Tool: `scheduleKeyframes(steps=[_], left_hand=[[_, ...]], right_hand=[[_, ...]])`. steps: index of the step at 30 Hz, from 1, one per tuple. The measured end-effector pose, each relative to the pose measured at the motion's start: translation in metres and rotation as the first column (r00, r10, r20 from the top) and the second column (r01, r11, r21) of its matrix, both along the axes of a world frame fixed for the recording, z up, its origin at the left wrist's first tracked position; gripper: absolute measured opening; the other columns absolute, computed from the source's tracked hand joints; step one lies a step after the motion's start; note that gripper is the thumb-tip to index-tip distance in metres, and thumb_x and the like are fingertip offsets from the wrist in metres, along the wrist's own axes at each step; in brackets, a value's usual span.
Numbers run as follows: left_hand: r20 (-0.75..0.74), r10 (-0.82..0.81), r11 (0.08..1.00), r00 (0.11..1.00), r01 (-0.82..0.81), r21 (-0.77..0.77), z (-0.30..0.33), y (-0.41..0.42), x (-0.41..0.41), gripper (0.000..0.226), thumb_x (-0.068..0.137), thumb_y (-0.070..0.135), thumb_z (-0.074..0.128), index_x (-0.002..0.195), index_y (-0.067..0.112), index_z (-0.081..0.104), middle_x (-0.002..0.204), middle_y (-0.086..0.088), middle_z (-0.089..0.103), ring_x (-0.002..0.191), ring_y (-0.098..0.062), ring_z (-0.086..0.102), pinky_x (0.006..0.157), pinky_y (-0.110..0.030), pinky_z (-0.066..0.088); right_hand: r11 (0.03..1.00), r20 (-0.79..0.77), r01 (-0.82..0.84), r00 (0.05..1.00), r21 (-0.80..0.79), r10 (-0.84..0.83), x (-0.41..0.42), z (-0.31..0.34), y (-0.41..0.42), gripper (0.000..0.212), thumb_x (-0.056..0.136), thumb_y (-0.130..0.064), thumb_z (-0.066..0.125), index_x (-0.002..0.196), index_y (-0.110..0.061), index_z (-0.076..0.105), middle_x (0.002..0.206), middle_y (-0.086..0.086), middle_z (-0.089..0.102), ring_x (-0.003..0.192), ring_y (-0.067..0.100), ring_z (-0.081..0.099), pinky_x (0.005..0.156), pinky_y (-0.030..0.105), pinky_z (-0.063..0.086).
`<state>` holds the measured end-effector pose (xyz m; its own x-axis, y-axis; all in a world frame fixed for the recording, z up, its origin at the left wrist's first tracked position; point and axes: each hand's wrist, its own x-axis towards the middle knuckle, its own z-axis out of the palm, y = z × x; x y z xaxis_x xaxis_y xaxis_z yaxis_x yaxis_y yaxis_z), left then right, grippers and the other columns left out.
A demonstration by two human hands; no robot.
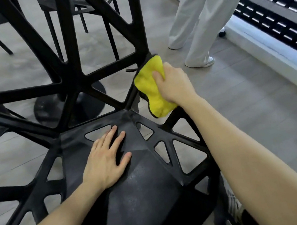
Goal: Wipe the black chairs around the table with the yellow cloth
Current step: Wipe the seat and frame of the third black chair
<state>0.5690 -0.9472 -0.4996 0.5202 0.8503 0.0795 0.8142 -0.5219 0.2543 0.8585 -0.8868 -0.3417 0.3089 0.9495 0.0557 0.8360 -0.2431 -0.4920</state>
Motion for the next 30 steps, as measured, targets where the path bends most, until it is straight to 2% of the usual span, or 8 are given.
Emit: scheduleKeyframes(steps=[5,9,12,19,23,26,28,30], left_hand=[[0.001,0.009,1.0,1.0,-0.009,0.0,-0.001,-0.001,0.001,0.074,0.104,0.065,0.043,0.169,0.031,0.032,0.18,0.002,0.019,0.163,-0.026,0.026,0.132,-0.047,0.026],[-0.008,0.004,1.0,1.0,-0.004,-0.003,0.0,-0.002,0.003,0.076,0.105,0.066,0.041,0.171,0.031,0.028,0.18,0.002,0.017,0.166,-0.024,0.02,0.133,-0.046,0.023],[-0.002,0.006,1.0,1.0,-0.006,0.001,-0.001,-0.001,0.002,0.076,0.104,0.067,0.043,0.17,0.031,0.03,0.18,0.002,0.018,0.166,-0.023,0.02,0.133,-0.046,0.024],[0.015,0.008,1.0,1.0,-0.008,-0.015,0.001,0.0,0.003,0.075,0.102,0.068,0.044,0.168,0.033,0.033,0.179,0.004,0.021,0.163,-0.026,0.027,0.131,-0.045,0.027],[-0.009,0.006,1.0,1.0,-0.006,-0.023,0.001,-0.003,0.005,0.076,0.103,0.068,0.038,0.169,0.032,0.031,0.18,0.002,0.02,0.164,-0.025,0.023,0.132,-0.047,0.025],[-0.003,-0.01,1.0,1.0,0.01,-0.011,0.001,-0.02,0.01,0.075,0.105,0.066,0.036,0.17,0.028,0.031,0.18,-0.001,0.02,0.167,-0.023,0.015,0.134,-0.045,0.021],[-0.002,-0.021,1.0,1.0,0.021,-0.01,-0.001,-0.027,0.013,0.073,0.106,0.064,0.035,0.169,0.027,0.036,0.178,-0.004,0.025,0.167,-0.025,0.014,0.134,-0.045,0.021],[-0.02,-0.054,0.998,0.998,0.053,-0.02,-0.001,-0.026,0.011,0.074,0.105,0.067,0.03,0.168,0.029,0.037,0.178,-0.005,0.027,0.168,-0.025,0.011,0.134,-0.045,0.022]], right_hand=[[0.998,0.008,0.007,1.0,-0.055,-0.007,0.019,-0.025,-0.099,0.034,0.11,-0.044,0.048,0.107,-0.011,0.046,0.101,0.028,0.065,0.098,0.051,0.061,0.072,0.047,0.039],[0.993,0.01,-0.102,0.995,-0.06,0.103,0.008,0.016,0.0,0.044,0.112,-0.036,0.046,0.126,0.004,0.054,0.125,0.033,0.062,0.114,0.05,0.059,0.085,0.045,0.042],[0.998,-0.069,-0.066,0.995,0.006,0.067,-0.001,0.025,0.047,0.041,0.108,-0.041,0.048,0.122,-0.003,0.058,0.124,0.025,0.065,0.115,0.044,0.06,0.082,0.039,0.04],[0.998,-0.098,0.052,0.994,0.02,-0.05,0.027,-0.046,-0.12,0.038,0.106,-0.047,0.057,0.108,-0.01,0.048,0.091,0.019,0.066,0.09,0.045,0.059,0.071,0.049,0.046],[0.991,0.015,0.117,0.993,-0.06,-0.117,0.042,-0.071,-0.193,0.042,0.105,-0.053,0.057,0.118,-0.013,0.052,0.1,0.021,0.069,0.097,0.047,0.063,0.073,0.047,0.046],[0.976,0.185,0.065,0.982,-0.206,-0.026,0.05,-0.05,-0.203,0.045,0.106,-0.052,0.054,0.119,-0.009,0.055,0.107,0.024,0.069,0.103,0.047,0.064,0.072,0.045,0.041],[0.988,0.317,0.088,0.947,-0.127,-0.043,0.044,-0.021,-0.194,0.04,0.106,-0.048,0.057,0.111,-0.008,0.06,0.101,0.025,0.071,0.097,0.05,0.065,0.073,0.049,0.044],[0.981,0.357,0.136,0.917,0.139,-0.177,0.03,0.015,-0.176,0.03,0.104,-0.04,0.061,0.107,-0.01,0.064,0.095,0.025,0.072,0.09,0.051,0.065,0.072,0.049,0.045]])
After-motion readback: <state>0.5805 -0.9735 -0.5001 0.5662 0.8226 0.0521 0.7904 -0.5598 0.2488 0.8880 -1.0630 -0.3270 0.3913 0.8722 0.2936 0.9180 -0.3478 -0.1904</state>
